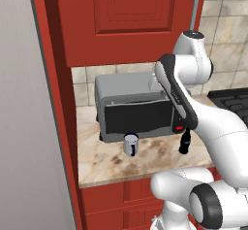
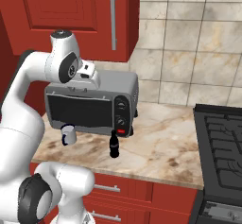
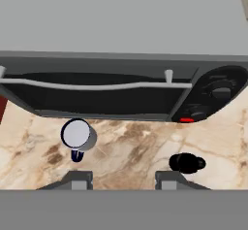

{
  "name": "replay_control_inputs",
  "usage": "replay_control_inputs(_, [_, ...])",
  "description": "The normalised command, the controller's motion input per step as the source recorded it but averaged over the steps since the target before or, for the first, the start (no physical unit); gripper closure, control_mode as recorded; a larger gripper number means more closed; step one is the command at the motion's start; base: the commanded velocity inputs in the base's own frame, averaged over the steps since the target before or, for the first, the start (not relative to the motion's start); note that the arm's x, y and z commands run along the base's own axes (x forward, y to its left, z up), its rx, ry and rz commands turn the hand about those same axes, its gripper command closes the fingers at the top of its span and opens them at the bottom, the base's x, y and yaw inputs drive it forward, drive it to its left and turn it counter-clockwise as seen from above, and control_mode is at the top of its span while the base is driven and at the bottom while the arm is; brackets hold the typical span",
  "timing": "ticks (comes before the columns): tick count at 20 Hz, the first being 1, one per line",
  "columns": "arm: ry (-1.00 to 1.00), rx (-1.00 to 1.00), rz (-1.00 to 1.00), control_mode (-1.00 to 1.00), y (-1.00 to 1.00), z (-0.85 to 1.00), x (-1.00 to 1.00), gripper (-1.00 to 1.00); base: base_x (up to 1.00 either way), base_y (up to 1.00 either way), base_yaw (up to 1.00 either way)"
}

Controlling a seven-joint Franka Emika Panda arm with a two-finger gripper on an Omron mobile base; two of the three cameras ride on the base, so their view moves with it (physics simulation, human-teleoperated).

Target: Pick the mug from the counter and place it inside the microwave. Then close the microwave.

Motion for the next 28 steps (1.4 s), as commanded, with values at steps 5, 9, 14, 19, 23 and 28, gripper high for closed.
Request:
replay_control_inputs(5, [-0.03,0.00,0.00,-1.00,0.00,-0.02,-0.10,-1.00,0.00,0.00,0.00])
replay_control_inputs(9, [0.00,0.00,0.04,-1.00,0.06,-0.18,-0.26,-1.00,0.00,0.00,0.00])
replay_control_inputs(14, [0.00,-0.01,0.05,-1.00,0.11,-0.19,-0.26,-1.00,0.00,0.00,0.00])
replay_control_inputs(19, [0.00,-0.01,0.11,-1.00,0.13,-0.24,-0.09,-1.00,0.00,0.00,0.00])
replay_control_inputs(23, [0.00,-0.06,0.05,-1.00,0.37,-0.14,-0.01,-1.00,0.00,0.00,0.00])
replay_control_inputs(28, [0.03,-0.09,0.00,-1.00,0.39,-0.09,0.00,-1.00,0.00,0.00,0.00])
